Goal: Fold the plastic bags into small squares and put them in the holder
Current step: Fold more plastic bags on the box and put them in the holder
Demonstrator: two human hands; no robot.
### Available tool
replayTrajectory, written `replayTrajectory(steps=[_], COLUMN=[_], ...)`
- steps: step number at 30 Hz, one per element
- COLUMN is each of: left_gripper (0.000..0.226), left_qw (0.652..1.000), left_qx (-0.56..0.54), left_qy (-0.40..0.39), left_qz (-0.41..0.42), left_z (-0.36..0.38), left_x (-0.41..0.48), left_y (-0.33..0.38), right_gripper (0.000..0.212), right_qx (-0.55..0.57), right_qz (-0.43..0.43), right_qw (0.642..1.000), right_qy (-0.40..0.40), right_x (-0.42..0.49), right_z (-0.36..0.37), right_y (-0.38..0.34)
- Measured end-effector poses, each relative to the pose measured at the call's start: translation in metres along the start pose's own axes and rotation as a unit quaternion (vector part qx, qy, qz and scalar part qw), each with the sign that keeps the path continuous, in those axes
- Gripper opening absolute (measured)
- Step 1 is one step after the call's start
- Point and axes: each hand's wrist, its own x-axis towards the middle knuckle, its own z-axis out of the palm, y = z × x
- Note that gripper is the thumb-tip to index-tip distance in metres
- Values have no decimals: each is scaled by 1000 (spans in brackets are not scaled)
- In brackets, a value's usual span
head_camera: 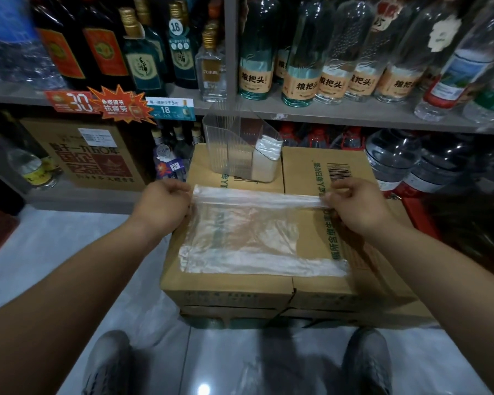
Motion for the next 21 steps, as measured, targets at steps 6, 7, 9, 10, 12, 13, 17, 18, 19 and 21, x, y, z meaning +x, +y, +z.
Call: replayTrajectory(steps=[6, 7, 9, 10, 12, 13, 17, 18, 19, 21], left_gripper=[42, 49, 63, 69, 75, 74, 73, 74, 75, 75], left_qw=[912, 893, 871, 864, 857, 853, 845, 844, 843, 843], left_qx=[315, 343, 386, 405, 435, 446, 471, 473, 475, 477], left_qy=[-10, -34, -83, -104, -124, -126, -131, -132, -132, -130], left_qz=[264, 289, 291, 278, 248, 239, 219, 217, 215, 213], left_z=[5, 6, 10, 12, 16, 17, 19, 19, 20, 20], left_x=[-37, -41, -42, -42, -40, -39, -37, -38, -38, -39], left_y=[-13, -15, -24, -28, -35, -36, -35, -35, -35, -34], right_gripper=[49, 49, 54, 58, 65, 67, 75, 76, 77, 79], right_qx=[-169, -174, -216, -242, -283, -300, -353, -360, -366, -374], right_qz=[-173, -200, -242, -246, -228, -215, -204, -201, -198, -194], right_qw=[970, 964, 944, 935, 923, 918, 901, 900, 899, 897], right_qy=[32, 4, -55, -83, -130, -147, -148, -143, -137, -134], right_x=[-53, -65, -81, -83, -77, -73, -58, -56, -54, -51], right_z=[14, 21, 37, 45, 58, 61, 58, 55, 52, 47], right_y=[-26, -30, -35, -35, -27, -21, 0, 4, 6, 10])
